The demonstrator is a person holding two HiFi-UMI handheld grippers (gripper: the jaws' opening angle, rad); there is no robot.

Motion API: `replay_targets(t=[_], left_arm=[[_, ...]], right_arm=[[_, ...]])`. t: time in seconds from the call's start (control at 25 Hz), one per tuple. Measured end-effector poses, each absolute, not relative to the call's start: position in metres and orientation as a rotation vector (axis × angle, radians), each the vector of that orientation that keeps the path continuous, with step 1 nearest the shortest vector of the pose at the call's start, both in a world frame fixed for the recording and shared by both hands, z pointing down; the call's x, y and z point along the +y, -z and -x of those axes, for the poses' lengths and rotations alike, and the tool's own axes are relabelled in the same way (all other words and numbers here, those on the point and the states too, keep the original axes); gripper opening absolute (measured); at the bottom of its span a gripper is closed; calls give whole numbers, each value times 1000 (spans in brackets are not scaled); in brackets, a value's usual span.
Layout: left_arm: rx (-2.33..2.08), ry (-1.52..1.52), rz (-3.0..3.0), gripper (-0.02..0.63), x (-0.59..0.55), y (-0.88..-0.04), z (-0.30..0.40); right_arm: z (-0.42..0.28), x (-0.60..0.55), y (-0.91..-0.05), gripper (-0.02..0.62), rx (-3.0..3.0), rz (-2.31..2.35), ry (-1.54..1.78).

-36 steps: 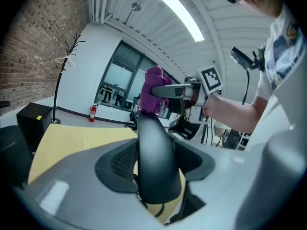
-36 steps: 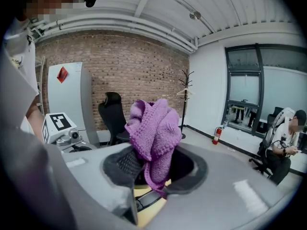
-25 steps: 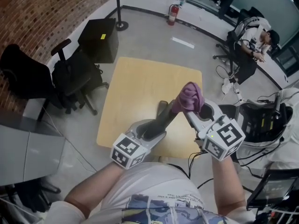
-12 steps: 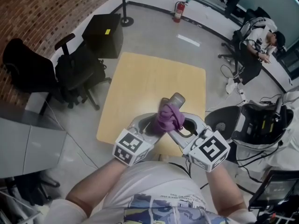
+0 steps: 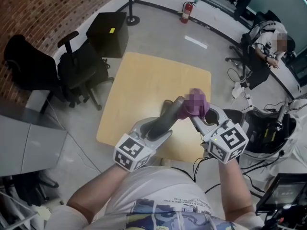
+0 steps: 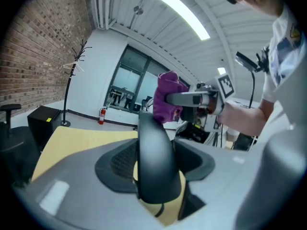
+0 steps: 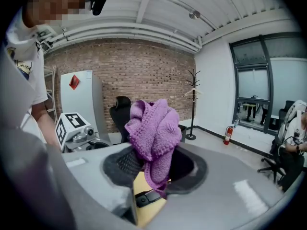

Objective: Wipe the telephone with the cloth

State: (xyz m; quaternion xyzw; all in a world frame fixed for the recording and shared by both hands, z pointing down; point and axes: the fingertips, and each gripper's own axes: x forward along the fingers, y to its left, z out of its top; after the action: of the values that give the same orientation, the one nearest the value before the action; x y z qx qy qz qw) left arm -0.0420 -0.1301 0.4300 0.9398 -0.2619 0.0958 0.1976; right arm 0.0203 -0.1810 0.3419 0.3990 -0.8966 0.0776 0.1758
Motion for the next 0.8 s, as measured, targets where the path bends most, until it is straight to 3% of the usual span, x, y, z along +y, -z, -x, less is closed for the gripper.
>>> replay_targets(t=[0.4, 0.8], left_arm=[[-753, -206, -2556, 249, -127, -426, 50], [-517, 384, -2039, 249, -144, -403, 55]], right_arm=[[-56, -213, -340, 121, -2496, -1265, -237], [-62, -212, -345, 121, -2516, -1293, -366]])
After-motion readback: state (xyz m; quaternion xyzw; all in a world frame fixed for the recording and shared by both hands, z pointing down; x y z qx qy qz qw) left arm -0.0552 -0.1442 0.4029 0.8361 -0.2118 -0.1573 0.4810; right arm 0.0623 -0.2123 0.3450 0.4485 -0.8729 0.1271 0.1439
